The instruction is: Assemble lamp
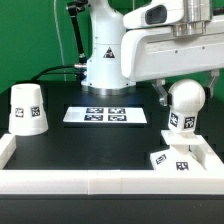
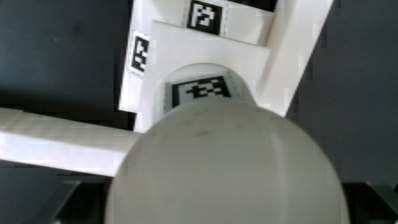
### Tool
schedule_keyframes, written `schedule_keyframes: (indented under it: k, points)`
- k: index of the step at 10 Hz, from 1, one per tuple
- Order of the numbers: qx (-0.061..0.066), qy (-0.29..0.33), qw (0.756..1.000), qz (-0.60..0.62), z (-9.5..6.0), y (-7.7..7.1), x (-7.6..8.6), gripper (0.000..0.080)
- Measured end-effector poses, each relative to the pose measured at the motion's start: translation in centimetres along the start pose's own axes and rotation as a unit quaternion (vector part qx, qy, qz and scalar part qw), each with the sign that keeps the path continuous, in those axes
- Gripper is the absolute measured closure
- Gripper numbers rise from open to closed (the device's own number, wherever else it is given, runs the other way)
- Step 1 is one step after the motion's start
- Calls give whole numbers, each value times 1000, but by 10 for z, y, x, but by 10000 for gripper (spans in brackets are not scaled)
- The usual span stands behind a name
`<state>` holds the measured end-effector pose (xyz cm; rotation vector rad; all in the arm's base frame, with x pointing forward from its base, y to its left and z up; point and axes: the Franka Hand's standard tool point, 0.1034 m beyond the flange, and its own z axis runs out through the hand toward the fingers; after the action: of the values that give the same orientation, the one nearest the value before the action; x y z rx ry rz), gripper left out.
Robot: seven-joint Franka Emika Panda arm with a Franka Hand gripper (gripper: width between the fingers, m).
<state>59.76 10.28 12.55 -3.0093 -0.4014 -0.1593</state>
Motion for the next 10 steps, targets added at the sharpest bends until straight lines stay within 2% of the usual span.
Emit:
schedule_keyframes:
  k: [1, 4, 6, 10]
  points:
    - [0, 0, 1000, 4, 0, 0, 0, 223]
    - [1, 3, 984, 177, -3, -1, 2, 222]
    - [-1, 3, 951, 310, -4, -1, 2, 222]
    - [-2, -2, 877, 480, 1, -6, -2, 220]
